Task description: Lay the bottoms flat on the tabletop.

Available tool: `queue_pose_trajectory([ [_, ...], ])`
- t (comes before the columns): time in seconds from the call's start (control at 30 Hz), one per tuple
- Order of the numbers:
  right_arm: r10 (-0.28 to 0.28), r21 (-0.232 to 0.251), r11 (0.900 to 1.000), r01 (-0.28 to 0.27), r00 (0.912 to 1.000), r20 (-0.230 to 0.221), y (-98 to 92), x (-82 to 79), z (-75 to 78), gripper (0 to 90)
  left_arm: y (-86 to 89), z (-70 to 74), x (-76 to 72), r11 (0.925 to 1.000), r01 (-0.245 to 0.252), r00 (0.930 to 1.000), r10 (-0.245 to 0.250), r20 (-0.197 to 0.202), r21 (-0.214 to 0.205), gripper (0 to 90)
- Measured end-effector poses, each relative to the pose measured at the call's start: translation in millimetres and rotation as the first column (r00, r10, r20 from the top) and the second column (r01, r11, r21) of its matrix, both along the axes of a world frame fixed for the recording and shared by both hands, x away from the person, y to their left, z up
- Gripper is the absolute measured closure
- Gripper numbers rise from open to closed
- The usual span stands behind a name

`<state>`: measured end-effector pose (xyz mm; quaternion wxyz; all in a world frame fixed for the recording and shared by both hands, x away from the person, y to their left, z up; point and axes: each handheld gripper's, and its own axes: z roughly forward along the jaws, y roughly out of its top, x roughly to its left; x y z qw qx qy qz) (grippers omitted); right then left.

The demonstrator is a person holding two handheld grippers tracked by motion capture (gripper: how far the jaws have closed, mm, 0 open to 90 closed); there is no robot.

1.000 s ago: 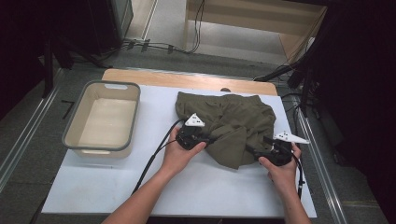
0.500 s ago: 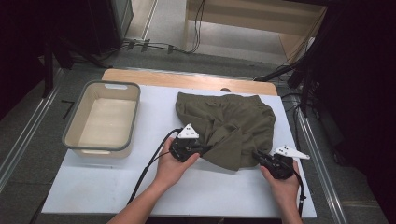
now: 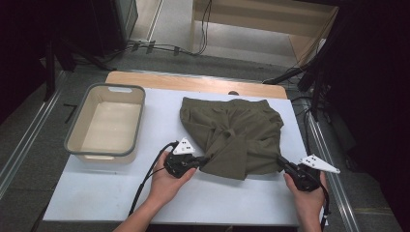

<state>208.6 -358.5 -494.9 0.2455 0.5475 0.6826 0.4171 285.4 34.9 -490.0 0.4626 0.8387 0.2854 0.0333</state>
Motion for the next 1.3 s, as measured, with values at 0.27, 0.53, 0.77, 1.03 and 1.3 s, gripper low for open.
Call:
queue_pose_trajectory([
  [0.27,-0.057,0.018,0.9982,0.057,0.9984,-0.004,-24.5,-5.8,-0.1,88.0,21.9,1.2,1.5,0.9981,-0.061,0.9981,0.061,-0.007,-0.002,86.9],
  [0.53,-0.107,0.027,0.9939,0.107,0.9942,0.001,-45.4,-11.5,2.2,88.0,29.3,5.3,3.1,0.9937,-0.111,0.9938,0.111,-0.002,0.011,87.8],
  [0.77,-0.179,0.043,0.9829,0.179,0.9837,-0.021,-70.1,-16.6,-3.6,88.0,37.0,7.7,0.5,0.9902,-0.138,0.9904,0.138,0.012,0.023,88.0],
  [1.03,-0.175,0.045,0.9836,0.175,0.9846,-0.013,-69.6,-15.5,-4.2,59.7,33.3,15.6,-5.2,0.9827,-0.185,0.9788,0.183,0.093,0.012,63.4],
  [1.3,0.009,0.091,0.9958,-0.013,0.9989,0.047,-17.3,-8.1,22.7,33.3,3.5,28.0,-9.6,0.9924,-0.119,0.984,0.122,0.13,-0.033,36.8],
])
